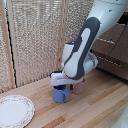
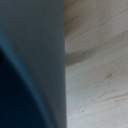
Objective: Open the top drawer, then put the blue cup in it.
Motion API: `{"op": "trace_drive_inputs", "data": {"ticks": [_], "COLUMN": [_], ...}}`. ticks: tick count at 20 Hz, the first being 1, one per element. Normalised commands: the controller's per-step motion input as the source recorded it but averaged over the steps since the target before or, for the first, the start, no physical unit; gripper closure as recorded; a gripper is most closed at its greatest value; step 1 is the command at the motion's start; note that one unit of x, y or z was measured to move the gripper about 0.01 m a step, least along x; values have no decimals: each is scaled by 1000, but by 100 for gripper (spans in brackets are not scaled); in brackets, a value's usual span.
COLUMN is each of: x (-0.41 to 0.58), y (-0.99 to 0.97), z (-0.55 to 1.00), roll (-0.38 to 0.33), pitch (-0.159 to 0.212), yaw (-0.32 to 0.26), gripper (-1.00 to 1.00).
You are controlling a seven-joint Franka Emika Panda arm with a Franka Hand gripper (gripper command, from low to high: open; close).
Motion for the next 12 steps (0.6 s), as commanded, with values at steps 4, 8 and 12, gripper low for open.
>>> {"op": "trace_drive_inputs", "data": {"ticks": [4,8,12], "x": [6,17,4], "y": [44,71,19], "z": [0,0,17], "roll": [0,0,0], "pitch": [0,2,0], "yaw": [0,0,-2], "gripper": [100,100,100]}}
